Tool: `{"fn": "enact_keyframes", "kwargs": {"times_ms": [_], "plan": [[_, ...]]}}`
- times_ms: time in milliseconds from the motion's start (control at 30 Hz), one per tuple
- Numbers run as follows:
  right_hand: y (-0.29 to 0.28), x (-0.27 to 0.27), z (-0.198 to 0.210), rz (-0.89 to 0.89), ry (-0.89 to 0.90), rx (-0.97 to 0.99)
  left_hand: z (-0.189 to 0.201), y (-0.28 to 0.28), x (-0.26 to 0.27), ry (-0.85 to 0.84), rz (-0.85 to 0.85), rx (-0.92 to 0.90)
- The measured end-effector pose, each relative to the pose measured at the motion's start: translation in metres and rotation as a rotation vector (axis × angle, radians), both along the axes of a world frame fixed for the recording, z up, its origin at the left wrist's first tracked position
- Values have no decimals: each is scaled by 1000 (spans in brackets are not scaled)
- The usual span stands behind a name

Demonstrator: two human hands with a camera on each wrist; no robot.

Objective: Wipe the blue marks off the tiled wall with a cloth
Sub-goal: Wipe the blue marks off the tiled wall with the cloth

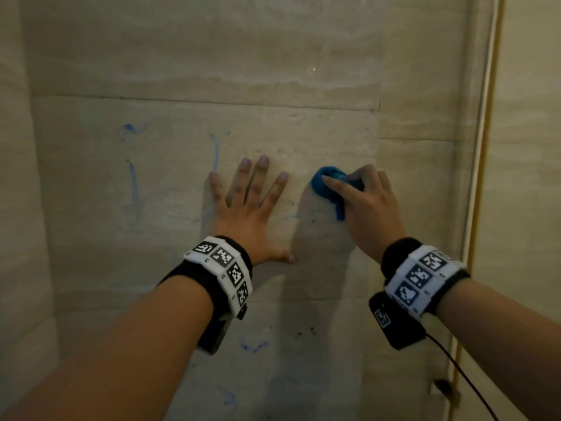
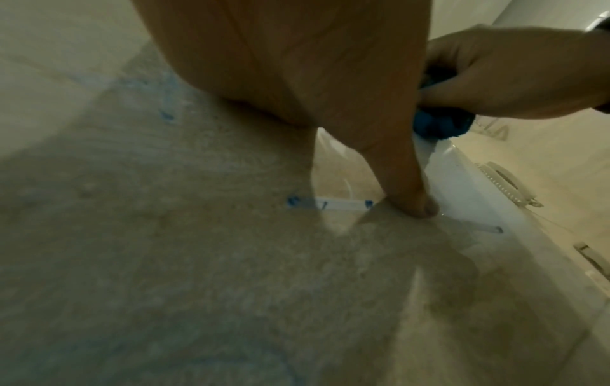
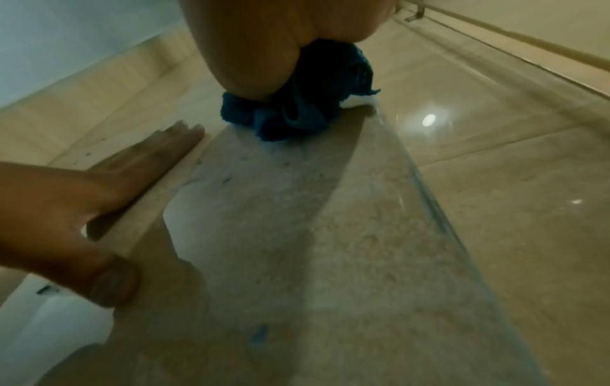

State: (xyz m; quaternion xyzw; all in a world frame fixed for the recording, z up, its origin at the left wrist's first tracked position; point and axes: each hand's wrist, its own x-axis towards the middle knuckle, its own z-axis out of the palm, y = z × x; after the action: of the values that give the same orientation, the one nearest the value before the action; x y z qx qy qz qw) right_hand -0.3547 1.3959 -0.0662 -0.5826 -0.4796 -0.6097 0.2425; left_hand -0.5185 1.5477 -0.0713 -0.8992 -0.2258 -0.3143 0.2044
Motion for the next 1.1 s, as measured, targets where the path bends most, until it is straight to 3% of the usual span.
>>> {"fn": "enact_keyframes", "kwargs": {"times_ms": [167, 433, 733, 1000, 1100], "plan": [[14, -13, 12, -1, -8, -38, -2, 0, 2, -21, -7, 4], [1, 0, -42, -17, -155, -331, -2, 2, 1, -27, -14, 21], [19, -12, 1, 1, 9, -22, -2, 3, 2, -48, -27, 17], [6, -4, -41, 31, -171, -361, -3, 3, 2, -35, -27, 18], [-4, 5, -40, 28, -181, -360, -2, 1, 1, -27, -31, 3]]}}
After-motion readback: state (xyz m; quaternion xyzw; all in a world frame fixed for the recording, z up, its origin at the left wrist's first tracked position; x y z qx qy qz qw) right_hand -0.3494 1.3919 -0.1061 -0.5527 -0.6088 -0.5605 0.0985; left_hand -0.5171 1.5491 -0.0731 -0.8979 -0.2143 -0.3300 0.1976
